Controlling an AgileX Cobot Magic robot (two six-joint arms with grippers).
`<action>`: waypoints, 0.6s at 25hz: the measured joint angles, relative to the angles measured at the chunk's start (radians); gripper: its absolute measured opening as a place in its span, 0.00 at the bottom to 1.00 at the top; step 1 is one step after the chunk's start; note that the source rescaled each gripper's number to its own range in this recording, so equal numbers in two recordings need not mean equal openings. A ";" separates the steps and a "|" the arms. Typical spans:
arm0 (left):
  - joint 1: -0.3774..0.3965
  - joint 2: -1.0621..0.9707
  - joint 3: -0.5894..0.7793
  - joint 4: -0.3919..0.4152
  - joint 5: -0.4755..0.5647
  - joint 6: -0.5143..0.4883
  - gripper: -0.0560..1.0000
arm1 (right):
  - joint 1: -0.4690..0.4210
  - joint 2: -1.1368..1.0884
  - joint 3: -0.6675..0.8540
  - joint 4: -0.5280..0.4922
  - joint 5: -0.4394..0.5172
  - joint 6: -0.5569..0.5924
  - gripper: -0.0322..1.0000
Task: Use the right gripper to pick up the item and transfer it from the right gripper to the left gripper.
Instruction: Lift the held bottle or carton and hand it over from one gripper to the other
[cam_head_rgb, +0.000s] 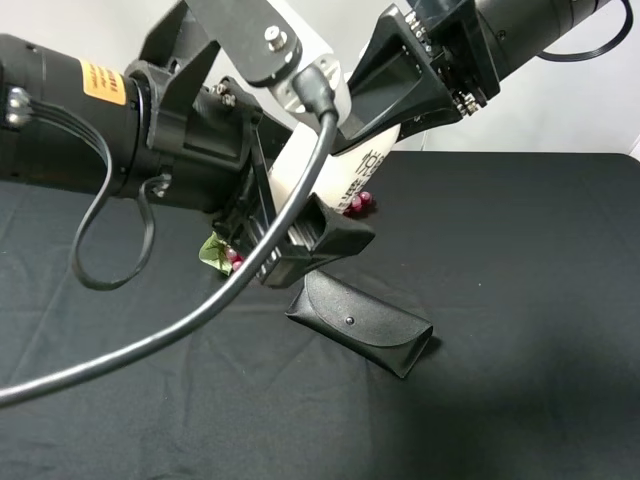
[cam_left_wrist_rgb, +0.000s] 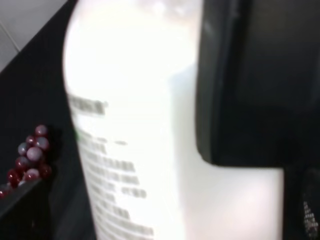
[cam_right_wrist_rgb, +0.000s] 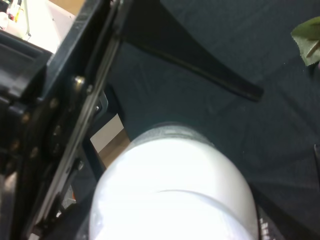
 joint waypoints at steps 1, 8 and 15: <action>0.000 0.000 0.000 0.000 -0.003 0.000 1.00 | 0.000 0.000 0.000 0.001 0.000 0.000 0.07; 0.000 0.000 0.000 0.000 -0.016 -0.012 1.00 | 0.000 0.000 0.000 0.002 0.000 0.000 0.07; 0.000 0.000 0.000 0.000 -0.043 -0.015 1.00 | 0.000 0.000 0.000 0.002 0.000 0.000 0.07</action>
